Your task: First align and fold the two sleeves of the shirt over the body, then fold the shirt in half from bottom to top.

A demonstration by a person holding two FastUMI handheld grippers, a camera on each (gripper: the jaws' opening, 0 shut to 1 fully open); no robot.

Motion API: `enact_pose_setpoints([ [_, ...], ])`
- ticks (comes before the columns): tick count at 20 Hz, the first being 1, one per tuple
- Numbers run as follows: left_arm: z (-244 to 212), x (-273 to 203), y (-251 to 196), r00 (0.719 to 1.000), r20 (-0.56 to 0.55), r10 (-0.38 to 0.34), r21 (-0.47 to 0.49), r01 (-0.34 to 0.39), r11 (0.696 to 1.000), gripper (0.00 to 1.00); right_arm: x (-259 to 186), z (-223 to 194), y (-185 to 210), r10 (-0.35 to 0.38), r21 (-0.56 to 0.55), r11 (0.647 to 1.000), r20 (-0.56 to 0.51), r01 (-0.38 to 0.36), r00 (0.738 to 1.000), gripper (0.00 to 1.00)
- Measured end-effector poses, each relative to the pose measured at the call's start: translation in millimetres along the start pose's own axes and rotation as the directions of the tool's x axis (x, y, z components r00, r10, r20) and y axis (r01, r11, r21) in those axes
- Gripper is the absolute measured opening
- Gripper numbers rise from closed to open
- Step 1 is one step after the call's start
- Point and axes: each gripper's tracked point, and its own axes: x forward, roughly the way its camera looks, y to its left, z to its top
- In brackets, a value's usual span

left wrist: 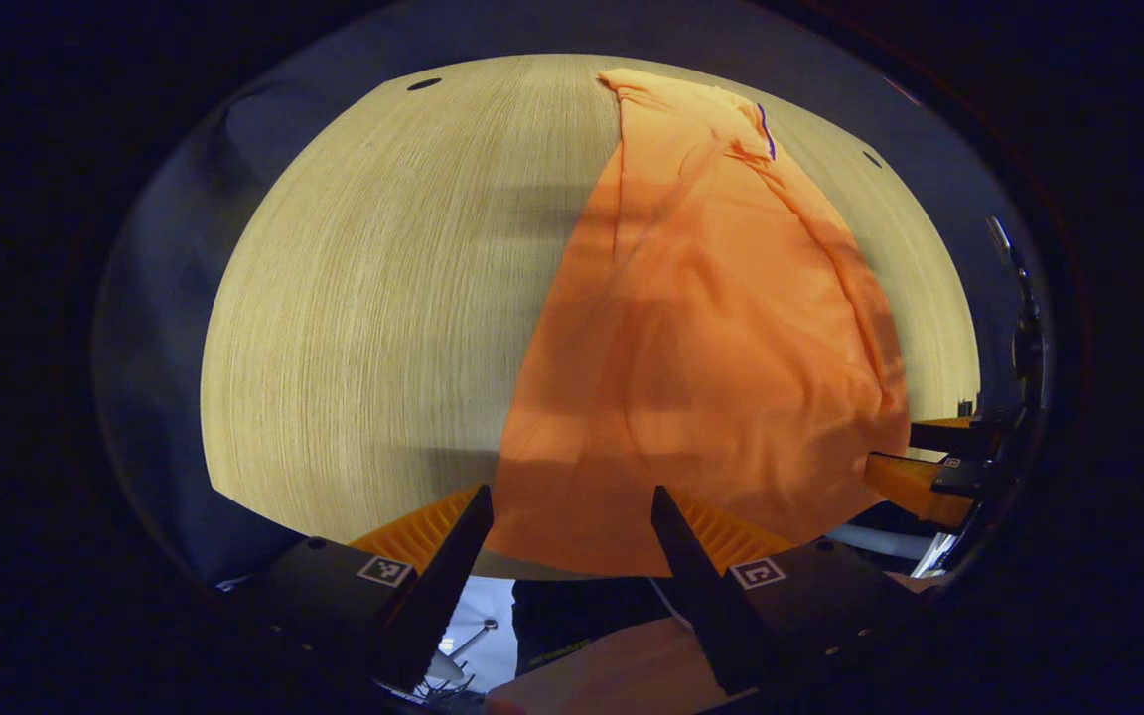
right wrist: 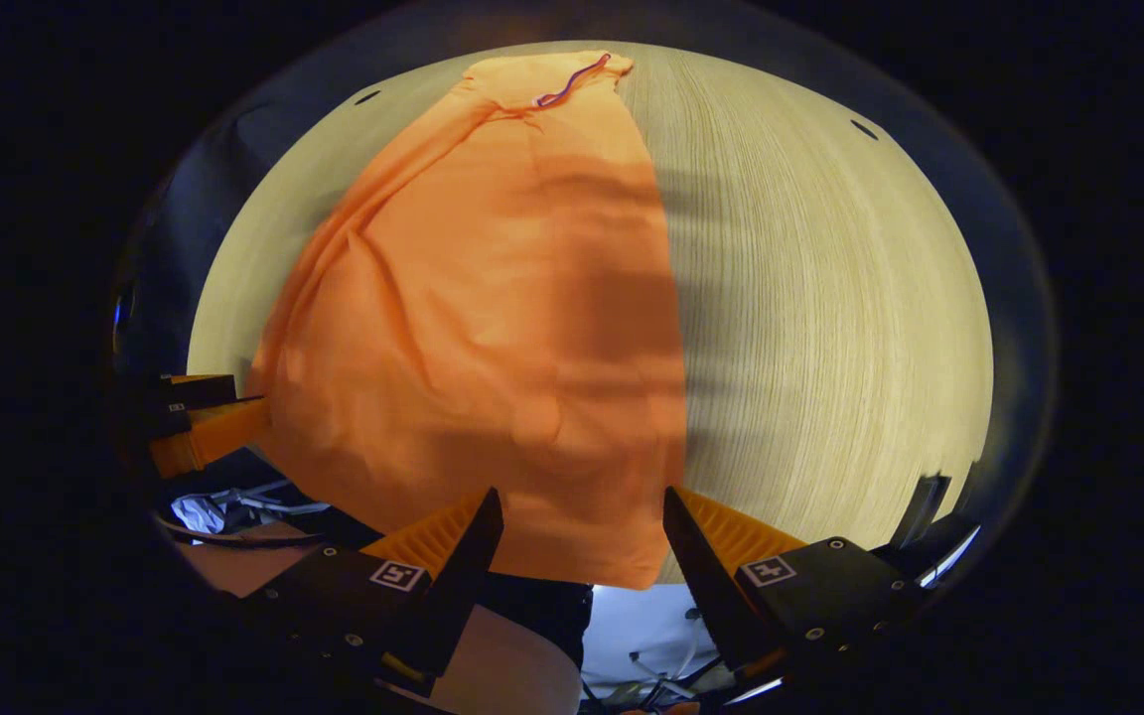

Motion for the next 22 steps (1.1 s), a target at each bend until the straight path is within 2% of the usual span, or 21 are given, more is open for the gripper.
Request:
enact_pose_setpoints([
  [1, -2, 2, 1, 1.000, -0.016, 0.007, 0.003, -0.007, 1.000, 0.99, 8, -18, 0, -0.002, 0.014, 1.000, -0.009, 0.002, 1.000, 0.99],
  [3, -6, 2, 2, 0.999, -0.038, 0.015, 0.001, -0.015, 1.000, 1.00, 10, -11, 2, -0.021, 0.037, 0.999, -0.007, 0.021, 1.000, 0.99],
  [6, -12, 4, 8, 0.997, -0.056, 0.058, 0.035, -0.056, 0.998, 0.98, 11, -15, 2, -0.056, -0.006, 0.998, -0.018, 0.056, 0.998, 0.98],
  [13, -17, 5, 5, 0.997, -0.047, 0.055, 0.036, -0.054, 0.998, 0.98, 11, -15, 0, -0.059, 0.004, 0.998, -0.010, 0.059, 0.998, 0.96],
  [14, -18, 6, 2, 0.998, -0.041, 0.057, 0.033, -0.056, 0.998, 0.92, 10, -15, -1, -0.060, 0.019, 0.998, -0.003, 0.060, 0.998, 0.93],
  [15, -16, 7, -1, 0.998, -0.032, 0.060, 0.043, -0.058, 0.997, 0.88, 10, -14, -2, -0.061, 0.032, 0.998, 0.007, 0.061, 0.998, 0.74],
  [16, -14, 8, -4, 0.998, -0.021, 0.062, 0.057, -0.061, 0.996, 0.72, 11, -14, -4, -0.059, 0.040, 0.997, 0.012, 0.058, 0.998, 0.55],
  [17, -10, 8, -6, 0.997, -0.002, 0.071, 0.079, -0.071, 0.994, 0.61, 10, -14, -5, -0.049, 0.048, 0.998, 0.018, 0.048, 0.999, 0.35],
  [19, -4, 12, -4, 0.994, 0.036, 0.106, 0.107, -0.109, 0.988, 0.22, 8, -15, -1, -0.006, 0.053, 0.999, 0.023, 0.005, 1.000, 0.06],
  [20, -1, 12, -6, 0.994, 0.071, 0.079, 0.128, -0.087, 0.988, 0.02, 10, -9, -1, -0.016, 0.052, 0.999, 0.043, 0.014, 0.999, 0.06],
  [21, -2, 13, -8, 0.996, 0.068, 0.065, 0.144, -0.075, 0.987, 0.02, 9, -14, -4, -0.019, 0.034, 0.999, 0.046, 0.017, 0.999, 0.00],
  [22, -2, 14, -9, 0.996, 0.066, 0.060, 0.143, -0.069, 0.987, 0.01, 9, -15, -5, -0.019, 0.028, 0.999, 0.045, 0.018, 0.999, 0.00],
])
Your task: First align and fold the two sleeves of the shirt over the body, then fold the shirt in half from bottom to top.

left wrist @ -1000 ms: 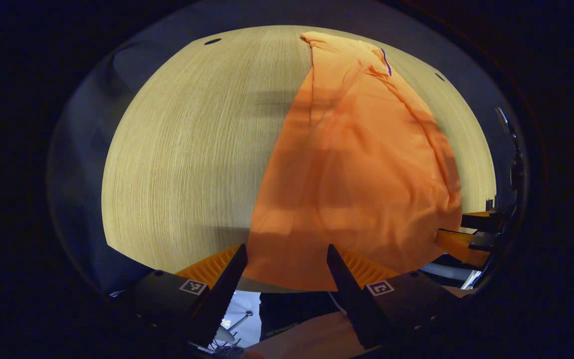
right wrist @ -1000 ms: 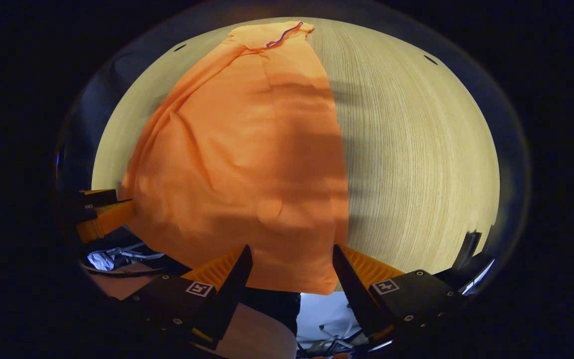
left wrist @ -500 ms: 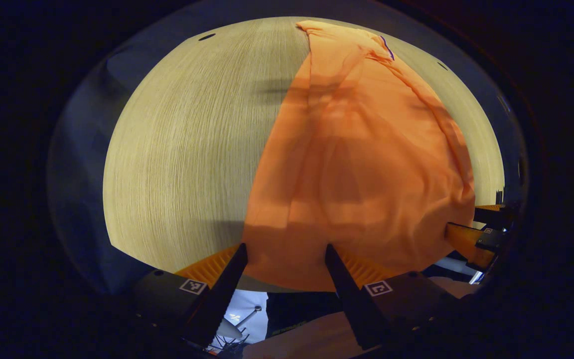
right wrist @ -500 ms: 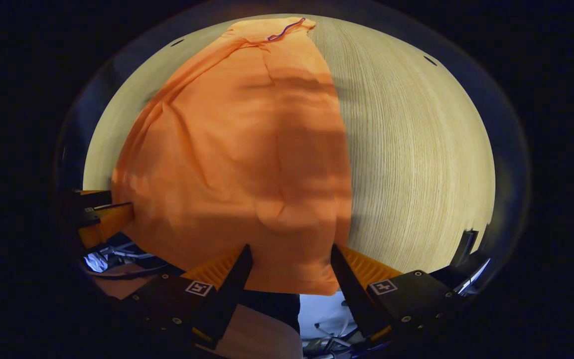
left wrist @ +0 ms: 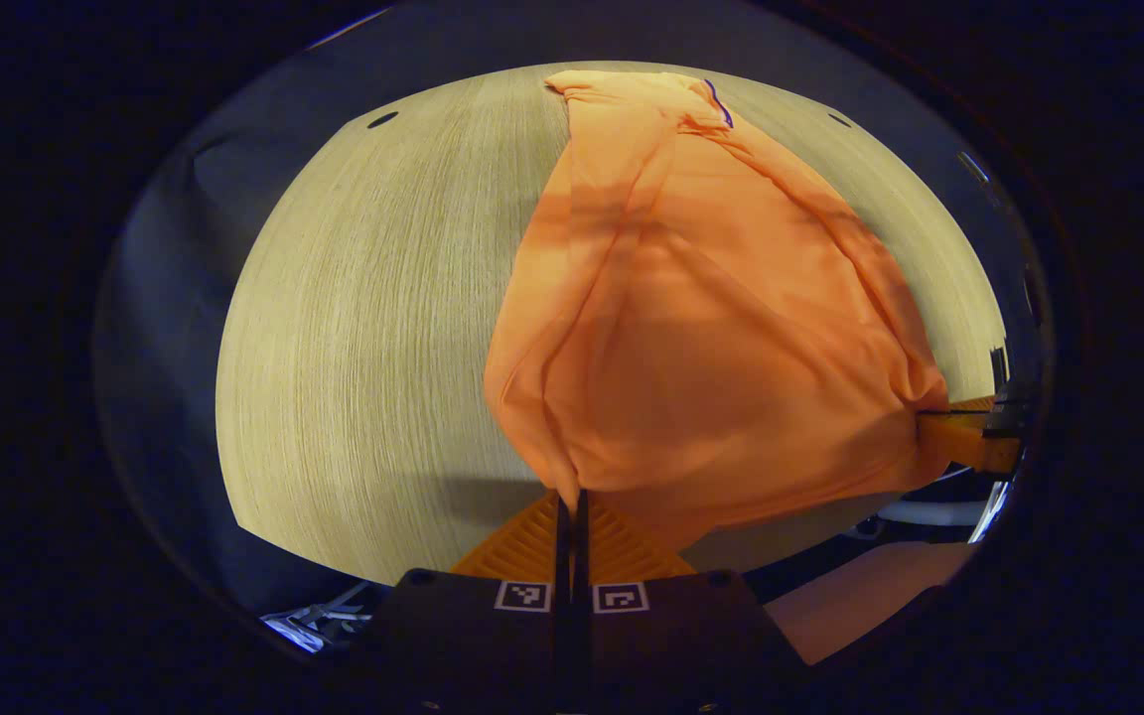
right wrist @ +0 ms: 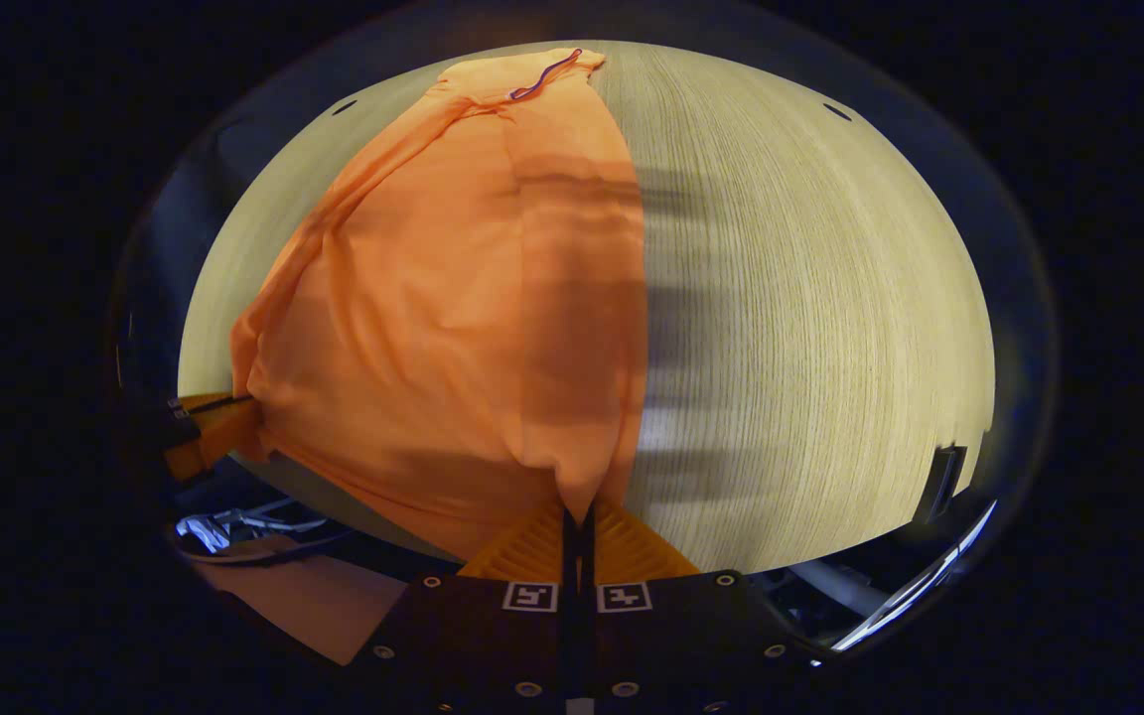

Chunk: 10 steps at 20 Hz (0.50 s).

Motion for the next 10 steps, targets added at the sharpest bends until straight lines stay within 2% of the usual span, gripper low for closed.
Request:
enact_pose_setpoints([
  [5, 7, -8, 0, 1.000, 0.001, -0.027, -0.034, 0.027, 0.999, 0.01, -16, 13, -8, 0.011, 0.028, 1.000, 0.023, -0.012, 1.000, 0.00],
  [10, 41, -35, -1, 0.995, 0.081, -0.049, -0.056, 0.053, 0.997, 0.01, -42, 52, -17, 0.017, 0.029, 0.999, 0.096, -0.020, 0.995, 0.00],
])
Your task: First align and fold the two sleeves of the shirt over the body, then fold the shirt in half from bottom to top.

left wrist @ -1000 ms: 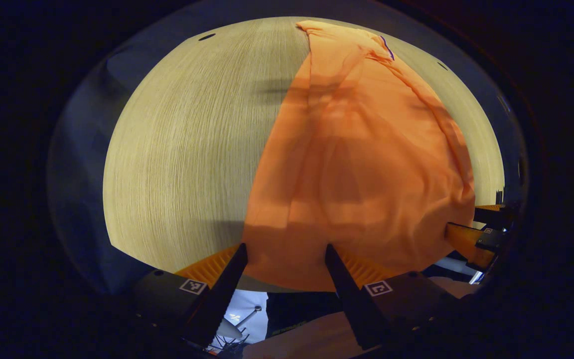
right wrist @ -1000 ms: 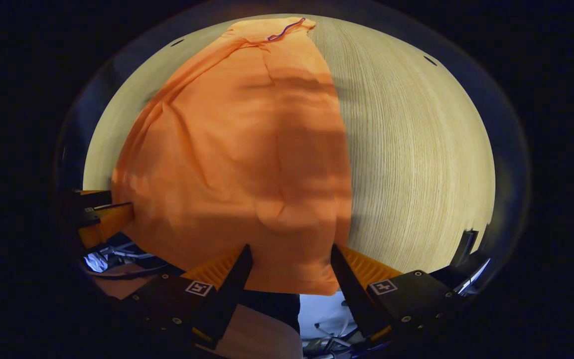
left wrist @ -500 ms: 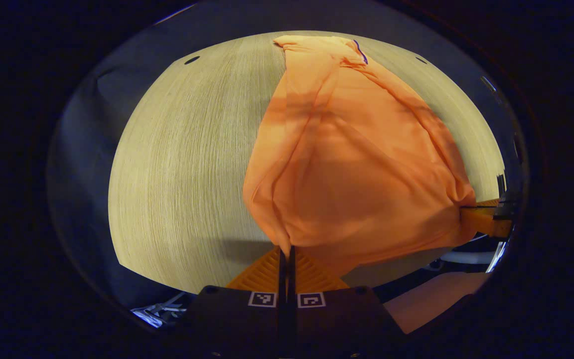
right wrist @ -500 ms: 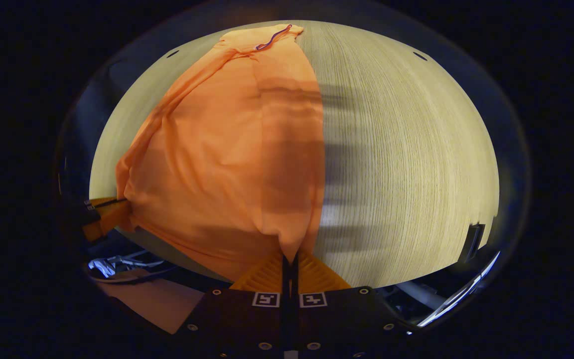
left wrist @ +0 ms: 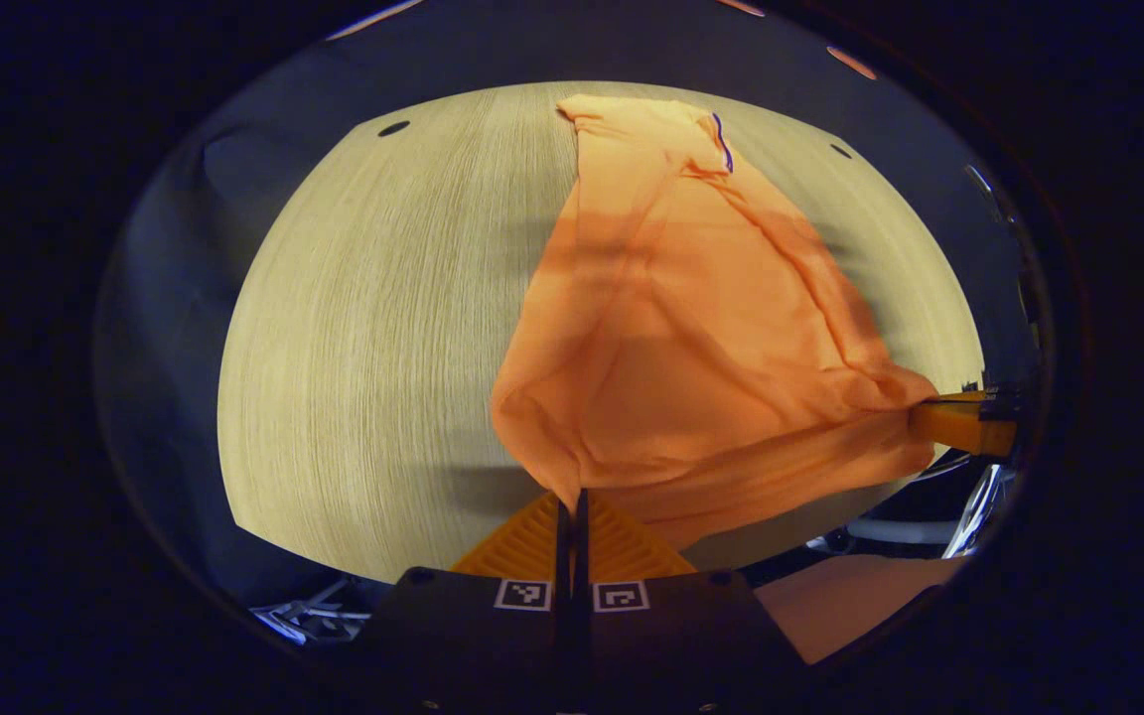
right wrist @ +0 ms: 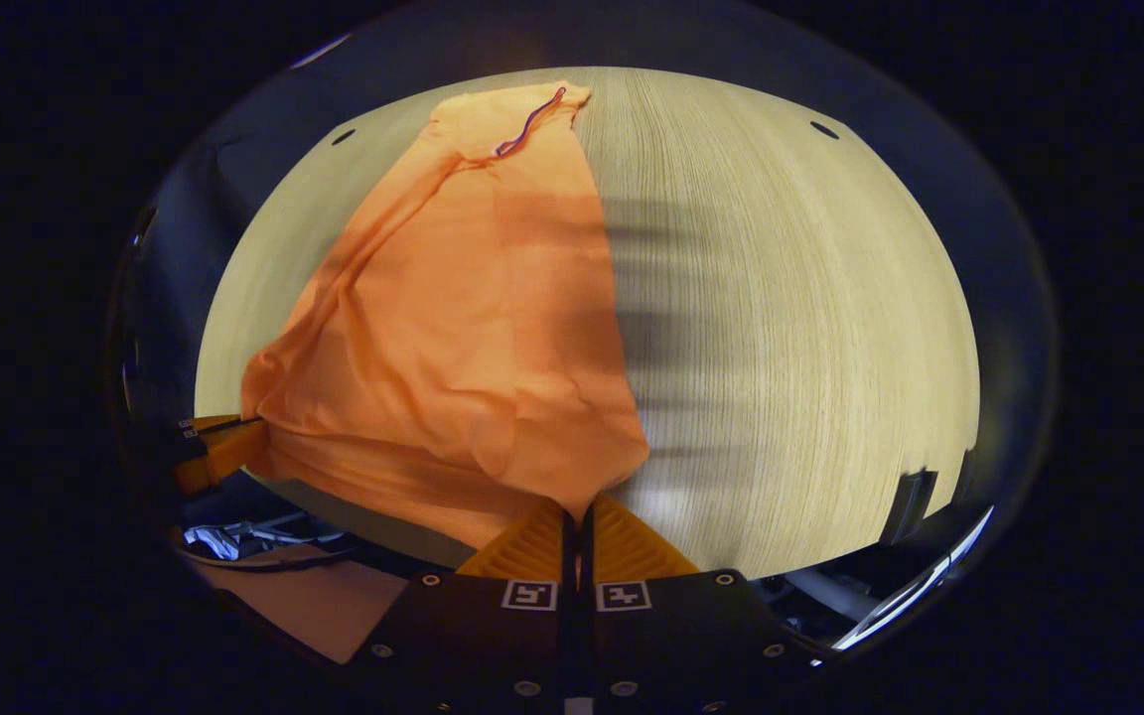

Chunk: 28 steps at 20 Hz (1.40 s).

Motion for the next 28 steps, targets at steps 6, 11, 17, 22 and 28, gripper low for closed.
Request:
enact_pose_setpoints([
  [6, 60, -8, 7, 0.995, 0.097, 0.002, 0.006, -0.003, 1.000, 0.01, -19, 60, -3, 0.014, 0.014, 1.000, 0.100, -0.015, 0.995, 0.00],
  [11, 117, -10, 6, 0.985, 0.170, -0.009, 0.011, 0.007, 1.000, 0.01, -32, 116, -13, -0.004, 0.008, 1.000, 0.181, 0.002, 0.984, 0.00],
  [17, 202, -16, 6, 0.969, 0.246, -0.010, -0.004, 0.011, 1.000, 0.01, -38, 193, -19, -0.029, -0.002, 1.000, 0.279, 0.031, 0.960, 0.00],
  [22, 285, -20, 6, 0.952, 0.307, 0.011, 0.003, -0.013, 1.000, 0.01, -40, 260, -20, -0.035, 0.002, 0.999, 0.342, 0.036, 0.939, 0.00],
  [28, 369, -17, 15, 0.932, 0.363, 0.011, -0.044, 0.005, 0.999, 0.01, -25, 328, -28, -0.044, 0.057, 0.998, 0.375, 0.024, 0.926, 0.00],
])
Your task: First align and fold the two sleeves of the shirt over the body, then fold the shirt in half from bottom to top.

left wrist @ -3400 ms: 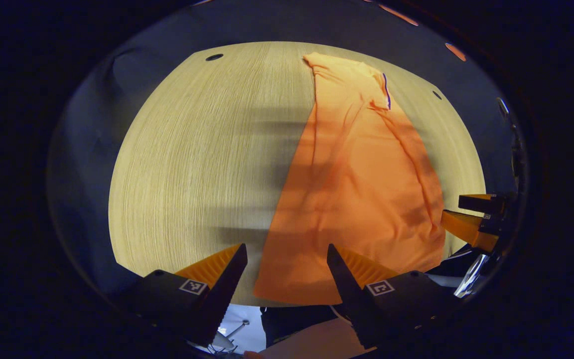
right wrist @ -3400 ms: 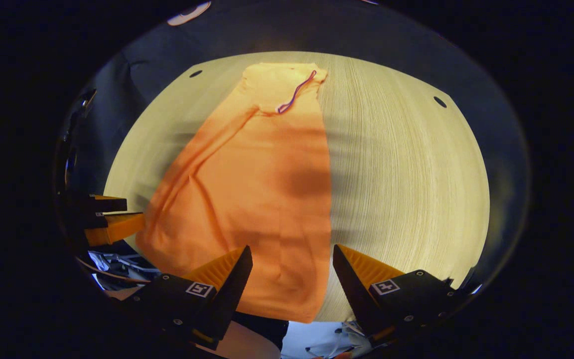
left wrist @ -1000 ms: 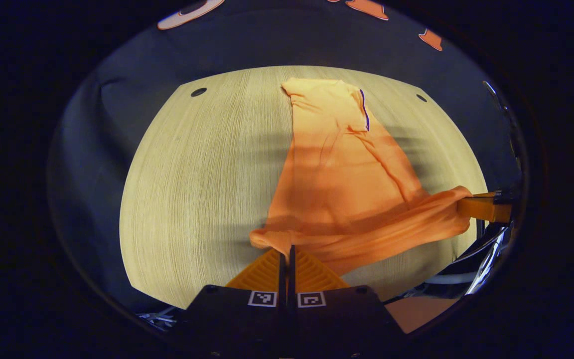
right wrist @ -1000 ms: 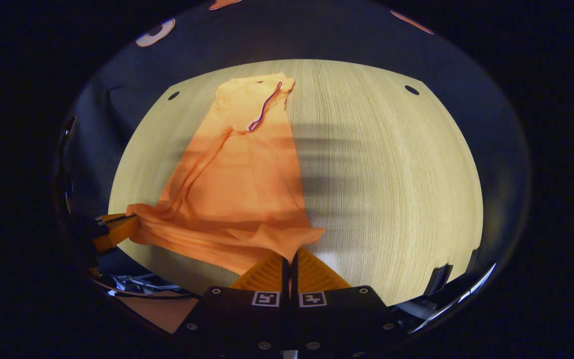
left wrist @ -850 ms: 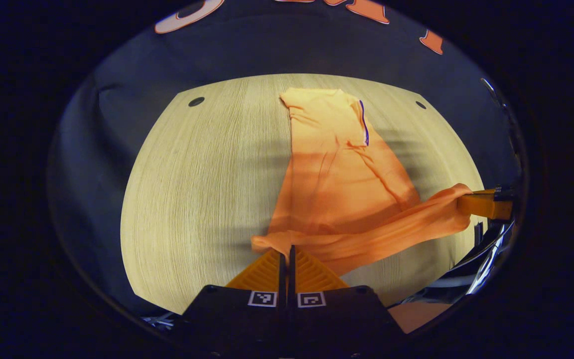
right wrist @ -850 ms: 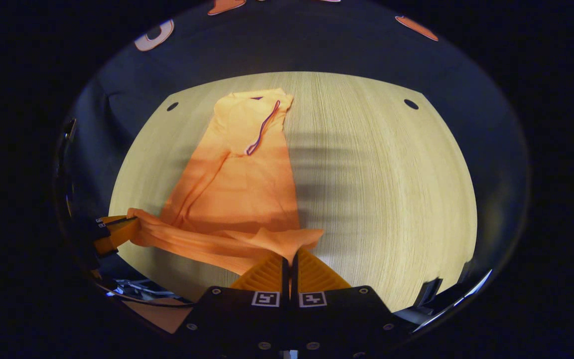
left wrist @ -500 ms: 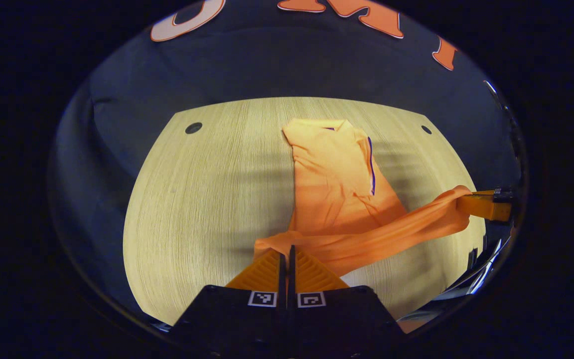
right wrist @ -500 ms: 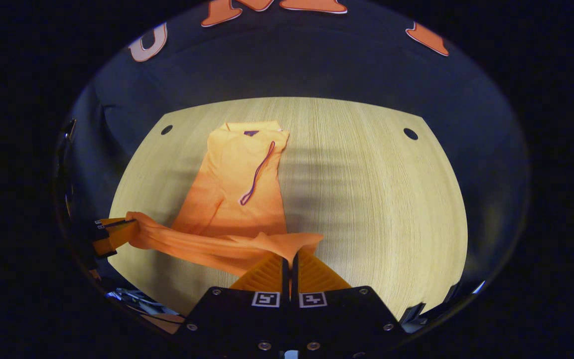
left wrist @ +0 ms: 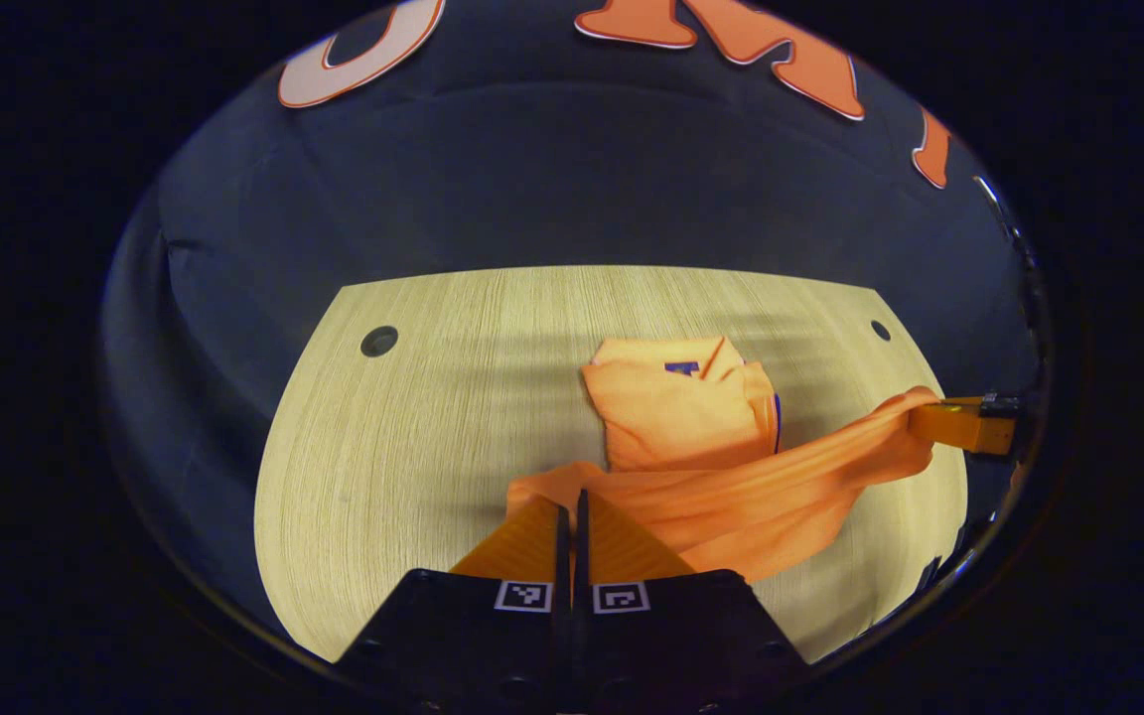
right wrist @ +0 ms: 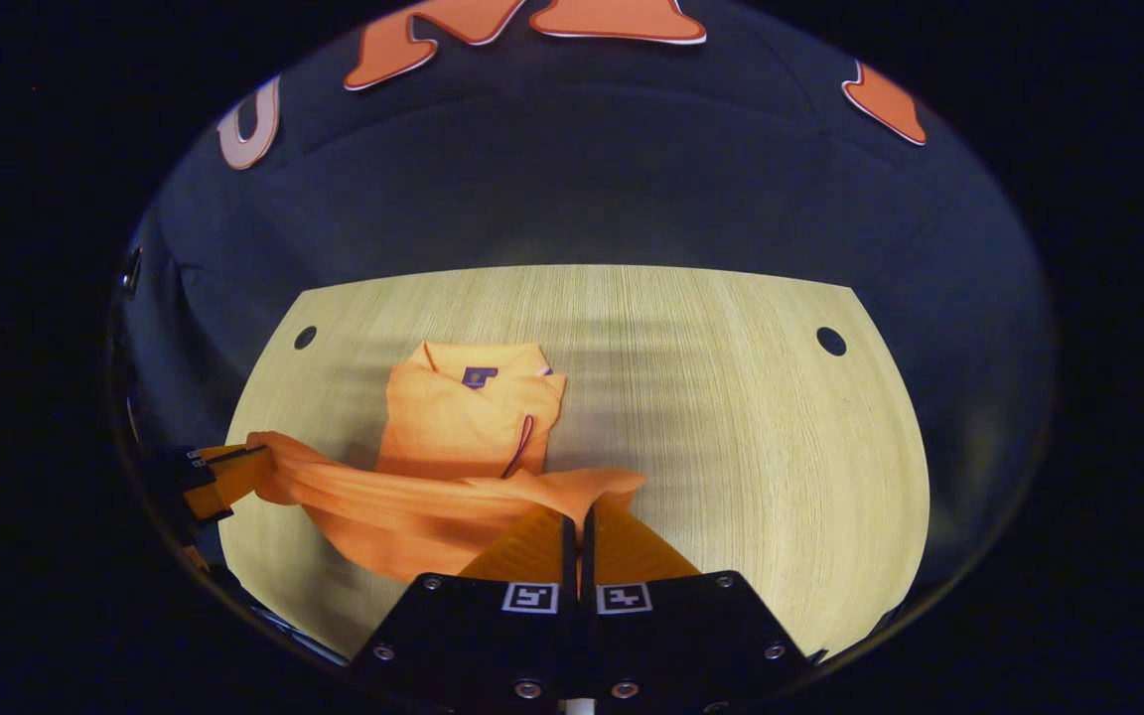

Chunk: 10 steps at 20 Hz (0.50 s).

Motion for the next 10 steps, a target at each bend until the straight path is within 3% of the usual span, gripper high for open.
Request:
enact_pose_setpoints([
  [4, 39, 34, 1, 1.000, 0.012, 0.010, -0.001, -0.010, 1.000, 0.01, 27, 21, 5, 0.001, 0.032, 0.999, 0.009, -0.002, 1.000, 0.00],
  [10, 49, 90, 10, 0.999, -0.019, 0.037, 0.012, -0.036, 0.999, 0.01, 73, 37, 8, 0.012, 0.085, 0.996, -0.015, -0.011, 1.000, 0.00],
])
